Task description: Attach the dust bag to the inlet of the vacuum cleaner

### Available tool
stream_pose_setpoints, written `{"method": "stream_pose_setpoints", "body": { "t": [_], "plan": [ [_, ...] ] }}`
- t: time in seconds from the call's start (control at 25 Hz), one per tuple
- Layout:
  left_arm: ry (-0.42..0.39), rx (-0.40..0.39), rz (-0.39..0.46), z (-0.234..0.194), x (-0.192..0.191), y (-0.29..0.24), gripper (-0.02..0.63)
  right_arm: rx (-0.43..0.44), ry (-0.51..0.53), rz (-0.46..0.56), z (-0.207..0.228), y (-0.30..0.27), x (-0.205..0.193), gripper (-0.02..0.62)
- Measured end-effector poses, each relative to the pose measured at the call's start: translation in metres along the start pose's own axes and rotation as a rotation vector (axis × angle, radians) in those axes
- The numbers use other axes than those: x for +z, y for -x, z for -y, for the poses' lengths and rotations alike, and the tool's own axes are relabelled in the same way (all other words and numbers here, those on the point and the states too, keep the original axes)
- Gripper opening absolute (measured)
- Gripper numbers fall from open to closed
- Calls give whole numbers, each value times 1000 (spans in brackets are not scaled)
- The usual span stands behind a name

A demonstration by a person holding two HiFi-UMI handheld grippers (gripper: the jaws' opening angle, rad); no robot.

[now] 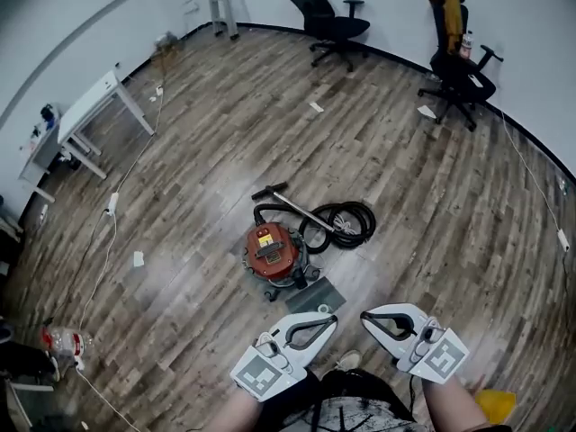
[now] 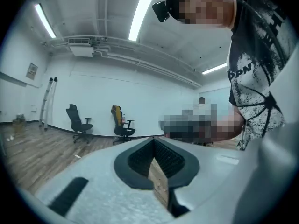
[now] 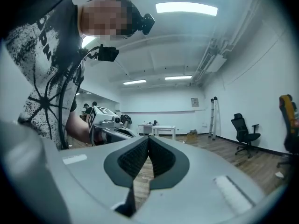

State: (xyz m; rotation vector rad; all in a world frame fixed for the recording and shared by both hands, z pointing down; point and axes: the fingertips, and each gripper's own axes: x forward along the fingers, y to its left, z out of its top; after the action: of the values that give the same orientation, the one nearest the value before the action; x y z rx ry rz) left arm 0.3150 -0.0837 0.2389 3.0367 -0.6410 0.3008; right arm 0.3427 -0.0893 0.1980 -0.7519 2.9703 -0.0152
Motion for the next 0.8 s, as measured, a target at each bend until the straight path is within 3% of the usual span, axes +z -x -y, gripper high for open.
{"method": "stream_pose_setpoints", "body": {
  "t": [0.2, 0.4, 0.64, 0.72, 0.8],
  "plan": [
    [128, 146, 222, -46, 17, 43, 3, 62, 9, -19, 7, -57, 1, 5],
    [28, 116, 59, -72, -13, 81, 3, 50, 31, -43, 5, -99, 8, 5],
    [52, 179, 60, -96, -19, 97, 3, 113, 37, -52, 4, -123, -3, 5],
    [50, 222, 50, -98, -20, 98, 3, 160, 38, -61, 4, -123, -8, 5],
    [78, 299, 95, -103, -14, 98, 3, 213, 44, -84, 8, -118, -14, 5]
  ]
}}
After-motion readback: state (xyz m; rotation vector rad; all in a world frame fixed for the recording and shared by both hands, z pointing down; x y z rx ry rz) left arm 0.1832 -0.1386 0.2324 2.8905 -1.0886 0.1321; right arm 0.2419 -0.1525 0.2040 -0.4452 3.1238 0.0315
